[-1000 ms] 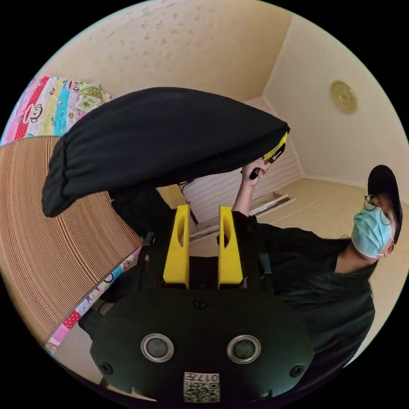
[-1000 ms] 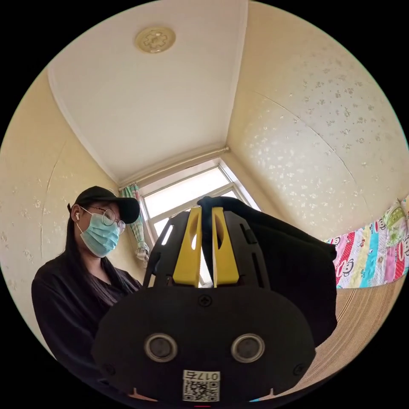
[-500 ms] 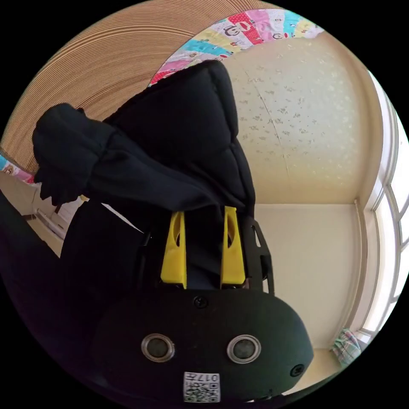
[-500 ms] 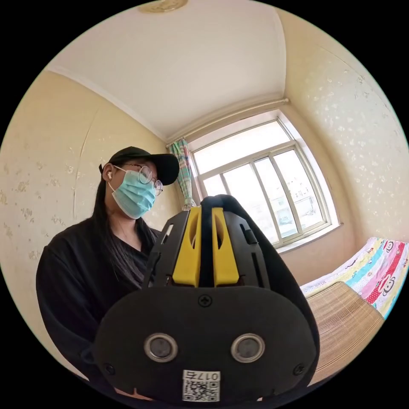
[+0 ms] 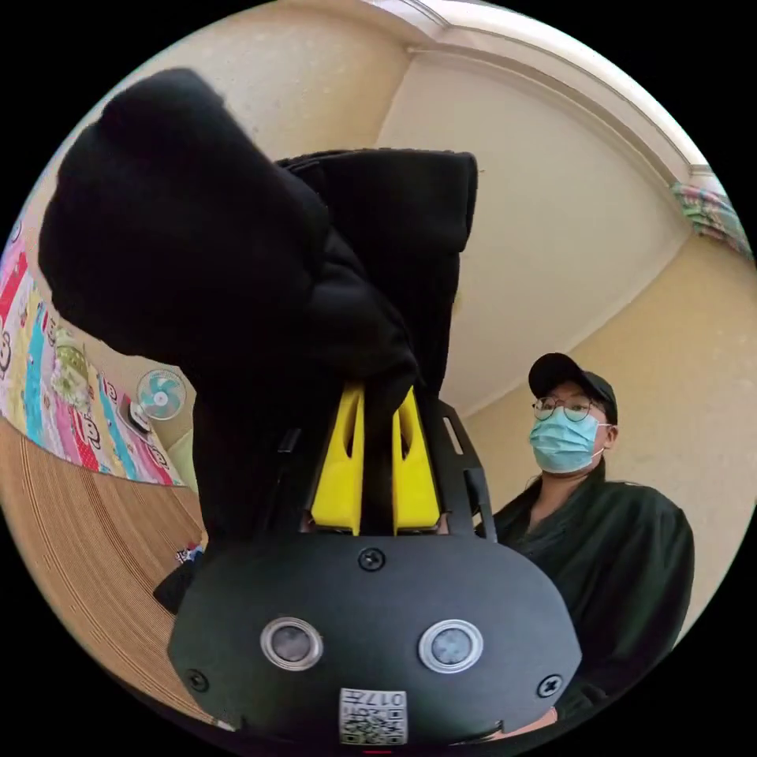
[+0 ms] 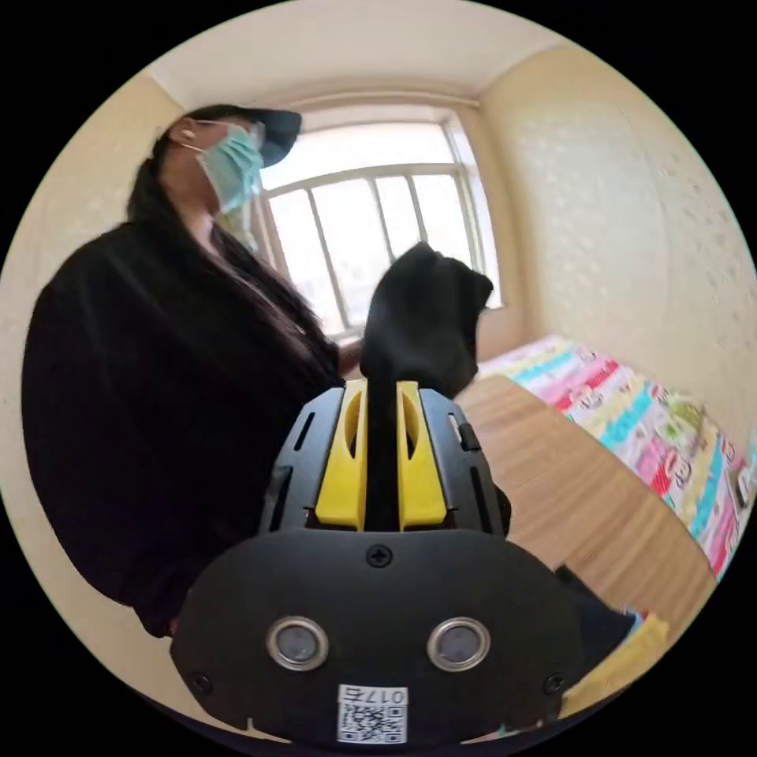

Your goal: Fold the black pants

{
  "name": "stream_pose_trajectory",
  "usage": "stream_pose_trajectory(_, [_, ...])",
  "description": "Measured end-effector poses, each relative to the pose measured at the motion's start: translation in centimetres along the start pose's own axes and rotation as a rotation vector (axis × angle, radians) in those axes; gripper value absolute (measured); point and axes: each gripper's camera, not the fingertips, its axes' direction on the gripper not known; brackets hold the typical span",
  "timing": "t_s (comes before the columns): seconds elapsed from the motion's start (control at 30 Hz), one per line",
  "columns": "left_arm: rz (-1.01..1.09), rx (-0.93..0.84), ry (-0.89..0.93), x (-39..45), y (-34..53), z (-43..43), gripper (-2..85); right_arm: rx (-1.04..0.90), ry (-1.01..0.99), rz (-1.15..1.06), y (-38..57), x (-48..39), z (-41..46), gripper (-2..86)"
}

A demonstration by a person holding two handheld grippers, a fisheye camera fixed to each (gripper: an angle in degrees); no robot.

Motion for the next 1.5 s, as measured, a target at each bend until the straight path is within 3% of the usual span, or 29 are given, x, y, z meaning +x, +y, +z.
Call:
stream_pose_trajectory(0.03, [0.092,-0.051,-0.02,2.4,0.1,2.2,5.5,-0.086,0.057,0.088,-0.5,0.5,1.4,5.4])
stream_pose_trajectory(0.1, [0.197,-0.183,-0.12,5.2,1.3,6.4,5.5,-0.036,-0.017,0.057,-1.9,0.2,2.0,5.2])
stream_pose_trajectory(0.17, [0.323,-0.342,-0.379,7.8,5.7,12.7,5.3,0.247,-0.013,0.04,-4.6,0.4,1.9,8.8])
stream_pose_trajectory(0.23, [0.36,-0.454,-0.485,7.6,10.0,16.6,5.2,0.369,-0.004,0.073,-7.3,1.2,3.2,13.2])
stream_pose_trajectory(0.3, [0.321,-0.54,-0.505,6.0,14.4,19.5,5.1,0.364,0.011,0.056,-10.6,1.9,6.1,16.2])
stream_pose_trajectory(0.43, [0.274,-0.698,-0.568,3.9,24.1,24.2,5.1,0.203,0.055,0.121,-17.2,4.8,13.5,16.0])
stream_pose_trajectory(0.47, [0.251,-0.719,-0.602,3.6,26.0,24.9,5.2,0.098,-0.033,0.114,-18.5,5.7,15.8,15.1])
stream_pose_trajectory(0.57, [0.144,-0.701,-0.623,2.2,29.2,24.8,5.2,-0.082,-0.084,0.138,-19.9,6.6,20.1,14.9])
stream_pose_trajectory(0.7, [0.127,-0.706,-0.66,2.0,32.7,25.8,5.2,-0.132,-0.17,0.244,-20.8,7.7,22.0,17.0])
stream_pose_trajectory(0.8, [0.18,-0.787,-0.784,2.5,35.2,29.0,5.1,-0.277,-0.093,0.297,-22.4,7.7,24.3,16.7])
stream_pose_trajectory(0.87, [0.202,-0.825,-0.849,2.4,36.7,31.0,5.1,-0.404,0.099,0.249,-23.7,6.6,26.3,14.2])
stream_pose_trajectory(1.0, [0.125,-0.778,-0.802,1.7,36.6,30.8,5.2,-0.367,0.111,0.225,-24.7,7.1,26.0,9.4])
stream_pose_trajectory(1.23, [0.166,-0.517,-0.667,7.6,30.4,25.9,3.7,0.163,-0.151,0.234,-23.6,10.6,13.4,3.4])
stream_pose_trajectory(1.37, [0.244,-0.248,-0.596,14.7,23.9,19.5,2.7,0.42,-0.071,0.079,-23.2,8.2,3.9,2.7])
stream_pose_trajectory(1.5, [0.384,-0.147,-0.577,21.2,18.3,18.0,2.7,0.591,-0.117,-0.002,-24.0,7.4,-2.4,2.5])
